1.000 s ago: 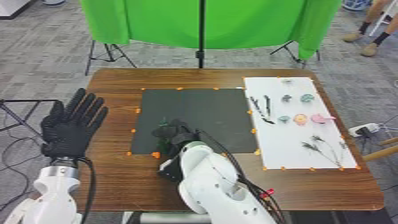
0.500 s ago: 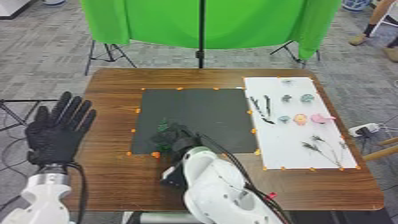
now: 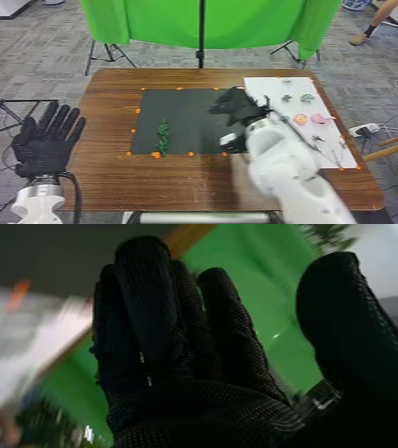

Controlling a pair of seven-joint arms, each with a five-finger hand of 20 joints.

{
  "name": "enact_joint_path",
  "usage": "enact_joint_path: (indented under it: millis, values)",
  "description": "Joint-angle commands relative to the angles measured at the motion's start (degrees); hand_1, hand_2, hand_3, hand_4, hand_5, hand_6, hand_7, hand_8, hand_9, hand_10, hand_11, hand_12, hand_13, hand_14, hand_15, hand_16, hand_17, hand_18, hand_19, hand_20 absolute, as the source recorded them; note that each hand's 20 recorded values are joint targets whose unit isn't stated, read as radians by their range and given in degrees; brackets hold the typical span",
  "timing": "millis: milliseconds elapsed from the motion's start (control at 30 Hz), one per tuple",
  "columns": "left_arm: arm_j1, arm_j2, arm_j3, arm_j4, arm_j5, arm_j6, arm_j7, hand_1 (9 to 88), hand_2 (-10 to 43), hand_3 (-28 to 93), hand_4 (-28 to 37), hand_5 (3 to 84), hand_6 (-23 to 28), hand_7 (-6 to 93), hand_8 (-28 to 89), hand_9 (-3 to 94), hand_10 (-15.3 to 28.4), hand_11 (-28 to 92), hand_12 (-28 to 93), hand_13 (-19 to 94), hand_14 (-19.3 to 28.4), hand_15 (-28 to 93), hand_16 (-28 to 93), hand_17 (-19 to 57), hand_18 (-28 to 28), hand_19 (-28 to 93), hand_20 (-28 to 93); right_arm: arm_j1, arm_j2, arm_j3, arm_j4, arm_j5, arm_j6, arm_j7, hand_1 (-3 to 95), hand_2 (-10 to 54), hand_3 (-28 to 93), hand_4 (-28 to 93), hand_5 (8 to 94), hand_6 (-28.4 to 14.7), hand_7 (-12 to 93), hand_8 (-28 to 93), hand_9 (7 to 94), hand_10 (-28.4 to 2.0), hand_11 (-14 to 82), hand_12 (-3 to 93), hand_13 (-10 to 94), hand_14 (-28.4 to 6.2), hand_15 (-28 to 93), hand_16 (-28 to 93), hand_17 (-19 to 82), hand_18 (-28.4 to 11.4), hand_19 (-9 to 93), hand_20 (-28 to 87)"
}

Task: Arrange flowers

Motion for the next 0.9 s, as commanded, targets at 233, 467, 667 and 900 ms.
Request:
enact_joint_path:
  millis: [233,467,667,900]
  values:
    - [2.43,-0.36,-1.51,-0.17,0.81,-0.77,0.6,28.5,10.4,78,-28.3,45.4,8.7,7.9,-9,40.6,15.0,16,8,31,15.2,26,-7,-6.6,14.0,35,11,-23.35,13.87,29.18,-8.54,-7.43,-4.47,7.39,33.8,-9.5,74,-28,67.8,-8.5,9,-10,69.7,-20.5,32.2,22.4,64,-16.5,74,24,31,-27.7,90,6]
    - [3.28,-0.98,-2.04,-0.39,0.97,-1.0,0.98,28.7,11.1,79,-28.3,45.4,8.6,8.0,-9,40.6,15.0,16,8,31,15.2,26,-7,-6.6,14.0,35,11,-30.68,13.94,34.98,-8.7,-9.31,-8.26,10.52,34.0,-9.5,72,-28,68.9,-8.3,11,-10,66.9,-21.0,47.6,27.9,63,-16.6,79,27,31,-27.5,90,8]
    - [3.1,-1.14,-2.01,-0.52,0.76,-0.59,1.05,28.8,11.2,79,-28.3,45.4,8.6,8.0,-9,40.6,14.9,16,8,31,15.1,26,-7,-6.6,14.0,35,11,-30.34,12.76,32.56,-6.37,-10.93,-8.81,9.76,33.7,-9.5,73,-28,68.8,-8.5,11,-10,65.9,-21.0,49.4,28.6,63,-16.4,80,28,31,-27.4,91,9]
    - [3.33,-1.39,-1.7,-0.66,0.4,-0.41,0.97,28.7,11.0,79,-28.3,45.4,8.6,8.0,-9,40.7,14.9,16,8,31,15.1,26,-7,-6.6,14.0,35,11,-28.03,12.33,28.84,-3.09,-14.04,-8.12,9.52,34.2,-9.5,73,-28,67.3,-8.8,11,-10,63.9,-21.3,50.9,29.2,62,-16.6,81,28,31,-27.5,90,9]
